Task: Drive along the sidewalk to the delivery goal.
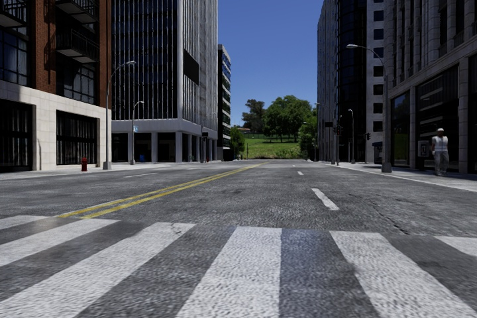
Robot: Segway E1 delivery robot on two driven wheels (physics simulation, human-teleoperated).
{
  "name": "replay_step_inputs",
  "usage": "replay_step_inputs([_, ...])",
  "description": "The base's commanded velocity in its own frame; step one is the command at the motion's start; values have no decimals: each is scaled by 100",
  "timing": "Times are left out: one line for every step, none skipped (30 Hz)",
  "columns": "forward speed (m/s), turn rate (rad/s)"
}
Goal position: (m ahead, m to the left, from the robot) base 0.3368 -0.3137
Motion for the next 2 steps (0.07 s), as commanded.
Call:
replay_step_inputs([0,0])
replay_step_inputs([0,0])
